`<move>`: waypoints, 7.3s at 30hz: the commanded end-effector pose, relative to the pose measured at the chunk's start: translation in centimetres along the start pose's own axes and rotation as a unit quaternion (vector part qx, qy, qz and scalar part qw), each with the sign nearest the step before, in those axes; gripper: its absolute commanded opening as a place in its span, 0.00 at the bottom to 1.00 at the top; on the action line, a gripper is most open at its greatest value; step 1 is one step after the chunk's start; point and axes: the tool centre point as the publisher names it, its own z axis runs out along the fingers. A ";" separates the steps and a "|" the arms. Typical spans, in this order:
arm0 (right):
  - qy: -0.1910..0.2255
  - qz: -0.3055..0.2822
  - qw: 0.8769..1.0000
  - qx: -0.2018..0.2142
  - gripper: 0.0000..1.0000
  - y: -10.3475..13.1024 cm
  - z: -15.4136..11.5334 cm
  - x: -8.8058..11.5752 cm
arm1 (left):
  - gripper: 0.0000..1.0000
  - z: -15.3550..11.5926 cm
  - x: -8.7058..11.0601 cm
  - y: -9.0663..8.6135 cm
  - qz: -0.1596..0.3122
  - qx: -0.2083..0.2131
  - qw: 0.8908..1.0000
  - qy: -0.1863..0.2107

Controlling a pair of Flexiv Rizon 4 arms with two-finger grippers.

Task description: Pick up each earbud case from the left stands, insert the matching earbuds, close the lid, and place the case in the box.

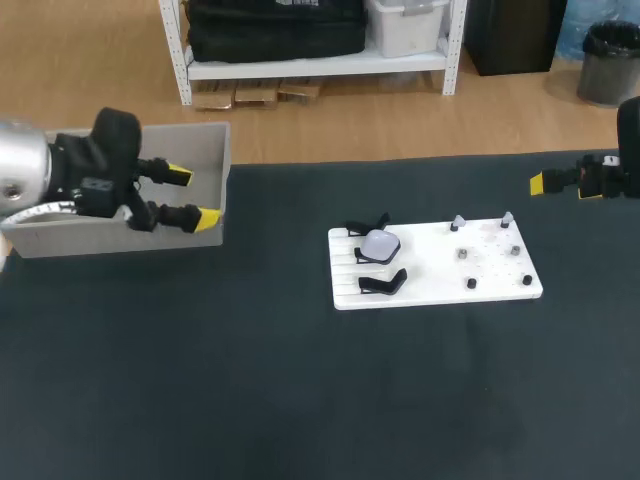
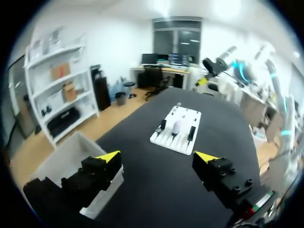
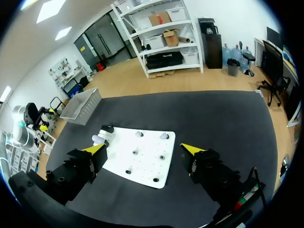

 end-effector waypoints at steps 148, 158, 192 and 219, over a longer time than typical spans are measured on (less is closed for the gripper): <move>0.061 -0.054 0.995 -0.052 1.00 8.7 4.9 1.9 | 0.00 21.9 -7.6 -5.6 0.130 0.169 0.974 -0.072; 0.096 -0.077 0.989 -0.076 1.00 12.6 7.8 2.5 | 0.00 21.9 -9.2 -6.7 0.154 0.184 0.967 -0.084; 0.101 -0.090 0.988 -0.077 1.00 13.3 9.4 0.4 | 0.00 21.9 -8.0 -9.1 0.147 0.217 0.960 -0.097; 0.163 -0.144 0.965 0.145 1.00 5.6 5.4 -0.3 | 0.00 20.1 -10.9 -5.2 0.057 0.189 0.945 -0.261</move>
